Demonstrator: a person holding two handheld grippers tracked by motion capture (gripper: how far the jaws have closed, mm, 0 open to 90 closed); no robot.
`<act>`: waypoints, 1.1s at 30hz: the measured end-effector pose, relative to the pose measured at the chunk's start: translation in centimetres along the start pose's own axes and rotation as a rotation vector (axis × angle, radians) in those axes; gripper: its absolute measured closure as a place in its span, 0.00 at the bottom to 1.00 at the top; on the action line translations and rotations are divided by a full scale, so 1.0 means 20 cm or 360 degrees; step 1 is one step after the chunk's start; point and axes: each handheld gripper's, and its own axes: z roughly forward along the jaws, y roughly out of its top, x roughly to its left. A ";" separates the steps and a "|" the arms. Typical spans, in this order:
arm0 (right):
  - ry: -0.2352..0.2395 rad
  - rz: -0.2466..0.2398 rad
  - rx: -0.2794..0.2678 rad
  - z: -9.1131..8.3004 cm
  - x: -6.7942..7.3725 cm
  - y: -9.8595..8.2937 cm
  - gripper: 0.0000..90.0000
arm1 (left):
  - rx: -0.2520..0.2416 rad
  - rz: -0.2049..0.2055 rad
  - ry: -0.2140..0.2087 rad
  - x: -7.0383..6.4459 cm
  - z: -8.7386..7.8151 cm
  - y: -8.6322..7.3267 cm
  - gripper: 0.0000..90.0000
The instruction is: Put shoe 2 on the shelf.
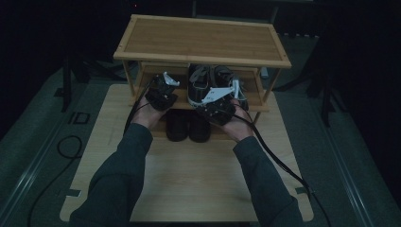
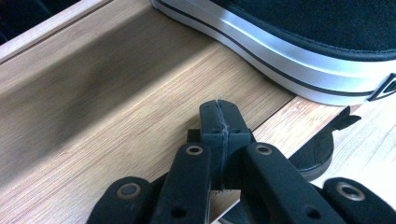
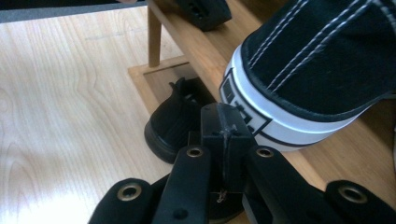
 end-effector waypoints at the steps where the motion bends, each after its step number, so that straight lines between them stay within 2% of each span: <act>1: 0.0003 -0.0003 0.0001 0.00 0.00 0.00 1.00 | -0.0001 -0.0001 -0.0001 0.00 0.00 0.00 1.00; 7: 0.0040 -0.0046 0.0012 -0.05 0.01 -0.03 1.00 | 0.0000 -0.0002 -0.0002 0.00 0.00 0.00 1.00; 11: 0.0060 -0.0064 -0.0016 -0.08 0.02 -0.04 1.00 | -0.0001 -0.0007 -0.0004 0.00 0.00 0.00 1.00; 22: 0.0116 -0.0106 -0.0002 -0.20 -0.01 -0.05 1.00 | -0.0003 -0.0013 -0.0019 0.01 0.00 0.00 1.00; 27: 0.0124 -0.0056 0.0003 -0.24 -0.05 -0.10 0.99 | -0.0001 -0.0016 -0.0026 0.01 0.00 0.00 1.00; 33: 0.0139 -0.0032 0.0007 -0.29 -0.09 -0.15 0.98 | 0.0002 -0.0016 -0.0028 0.01 0.00 0.00 1.00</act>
